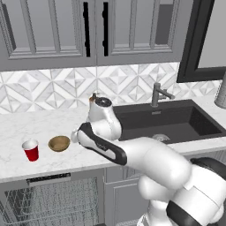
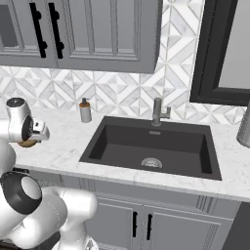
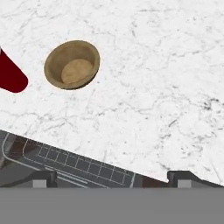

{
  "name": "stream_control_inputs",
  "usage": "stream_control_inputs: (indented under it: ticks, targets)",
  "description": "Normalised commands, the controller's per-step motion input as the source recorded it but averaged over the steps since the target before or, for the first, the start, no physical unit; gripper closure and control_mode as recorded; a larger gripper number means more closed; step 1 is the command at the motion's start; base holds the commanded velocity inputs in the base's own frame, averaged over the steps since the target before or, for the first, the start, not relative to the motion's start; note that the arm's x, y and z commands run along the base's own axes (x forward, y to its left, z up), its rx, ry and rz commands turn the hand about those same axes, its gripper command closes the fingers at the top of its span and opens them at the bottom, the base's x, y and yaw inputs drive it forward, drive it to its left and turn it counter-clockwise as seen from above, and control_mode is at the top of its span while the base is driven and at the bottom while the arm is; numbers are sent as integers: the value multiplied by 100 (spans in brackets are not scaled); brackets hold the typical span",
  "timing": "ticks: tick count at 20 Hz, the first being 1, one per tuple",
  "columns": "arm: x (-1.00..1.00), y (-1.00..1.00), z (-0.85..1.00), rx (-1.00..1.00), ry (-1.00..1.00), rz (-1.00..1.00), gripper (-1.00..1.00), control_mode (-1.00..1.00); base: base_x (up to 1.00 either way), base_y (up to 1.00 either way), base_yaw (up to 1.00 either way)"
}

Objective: Pick up the cup and bowl from the counter, place them in the dishwasher, and close the dishwasher door.

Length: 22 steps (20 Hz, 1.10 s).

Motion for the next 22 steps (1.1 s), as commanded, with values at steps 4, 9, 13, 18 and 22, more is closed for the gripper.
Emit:
stream_control_inputs:
  ticks: [4,9,13,18,22]
  targets:
    - [51,31,6,3,1,-6,-100,-100,0,0,0]
    - [17,7,14,0,10,-2,-100,-100,0,0,0]
    - [44,19,-9,0,14,0,-100,-100,0,0,0]
    - [46,23,-31,0,6,0,-100,-100,0,0,0]
    - [8,19,-8,0,9,0,-100,-100,0,0,0]
